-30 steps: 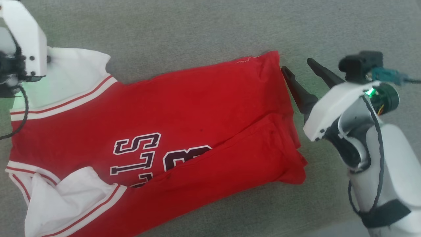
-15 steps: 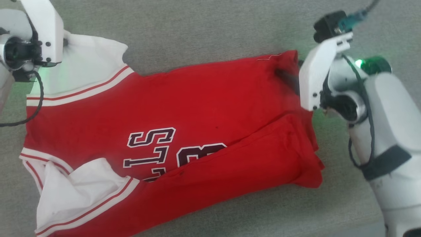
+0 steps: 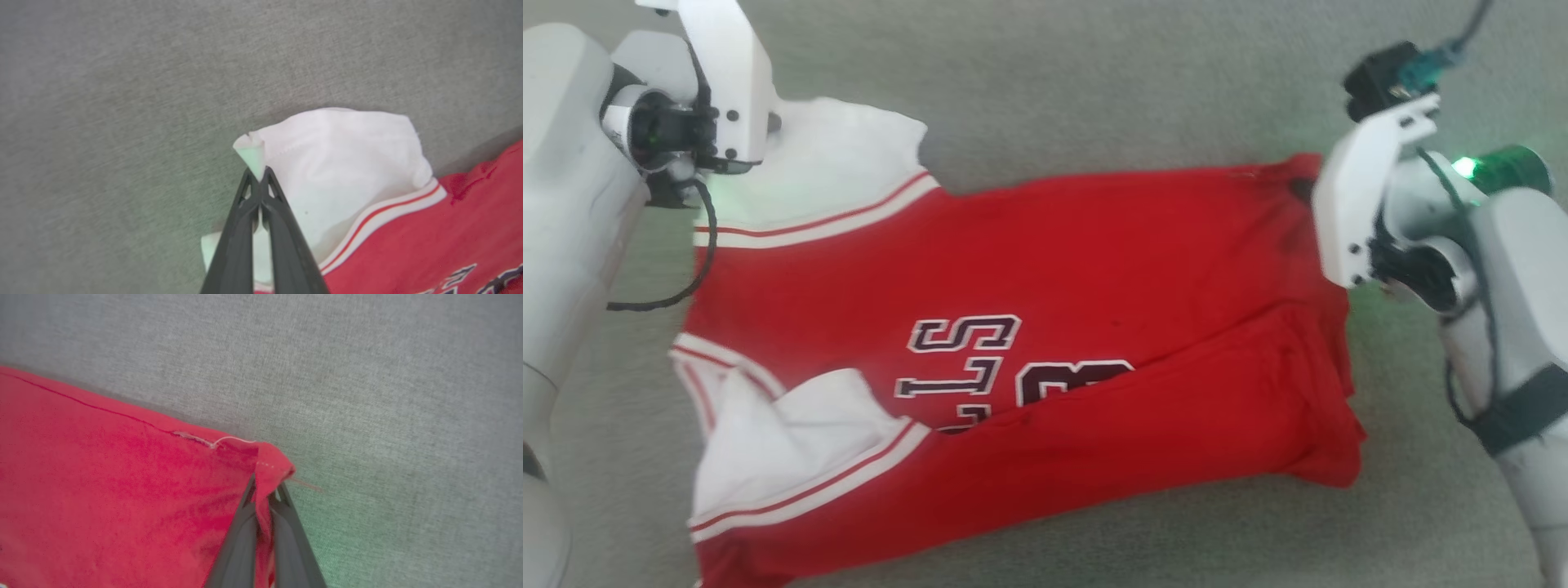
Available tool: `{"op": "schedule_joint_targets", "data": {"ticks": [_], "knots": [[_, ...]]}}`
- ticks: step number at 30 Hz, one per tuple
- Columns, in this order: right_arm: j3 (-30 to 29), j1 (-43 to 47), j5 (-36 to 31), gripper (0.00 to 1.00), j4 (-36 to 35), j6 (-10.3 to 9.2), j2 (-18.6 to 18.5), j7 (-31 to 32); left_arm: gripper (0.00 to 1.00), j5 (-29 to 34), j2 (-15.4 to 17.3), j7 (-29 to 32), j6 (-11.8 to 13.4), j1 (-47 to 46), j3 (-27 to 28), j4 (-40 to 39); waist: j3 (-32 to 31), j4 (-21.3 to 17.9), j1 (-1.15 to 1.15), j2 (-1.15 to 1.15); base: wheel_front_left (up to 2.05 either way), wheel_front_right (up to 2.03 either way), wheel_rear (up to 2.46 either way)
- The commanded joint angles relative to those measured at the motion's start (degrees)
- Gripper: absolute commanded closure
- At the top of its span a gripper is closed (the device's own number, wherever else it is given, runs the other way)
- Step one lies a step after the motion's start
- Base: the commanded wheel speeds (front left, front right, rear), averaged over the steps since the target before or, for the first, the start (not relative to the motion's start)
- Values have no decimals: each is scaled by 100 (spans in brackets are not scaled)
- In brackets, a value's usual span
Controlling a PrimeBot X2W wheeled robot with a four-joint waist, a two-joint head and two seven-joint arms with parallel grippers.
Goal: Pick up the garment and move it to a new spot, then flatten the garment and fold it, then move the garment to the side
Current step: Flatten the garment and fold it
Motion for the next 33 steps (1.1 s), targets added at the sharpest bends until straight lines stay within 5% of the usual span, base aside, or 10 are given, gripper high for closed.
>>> {"op": "schedule_joint_targets", "data": {"ticks": [1,12,20,27,33], "knots": [[-21,129,48,100,-73,1,-93,-48,100,35,26,85,7,-7,-48,-27,-278,256,0,0,0,0,0],[-279,1213,356,100,-1118,1,-750,163,100,14,315,643,384,444,-247,-1386,-963,842,0,0,0,0,0],[-599,2245,591,100,-2043,1,-1044,684,100,-183,1344,1128,1362,1469,-351,-3986,-1201,989,0,0,0,0,0],[-973,2981,585,100,-2353,1,-881,965,100,-348,2137,1177,2317,2488,-500,-5920,-1154,1015,0,0,0,0,0],[-984,3058,552,100,-2054,1,-607,968,100,-452,2048,787,2336,3068,-576,-5726,-1128,961,0,0,0,0,0]]}}
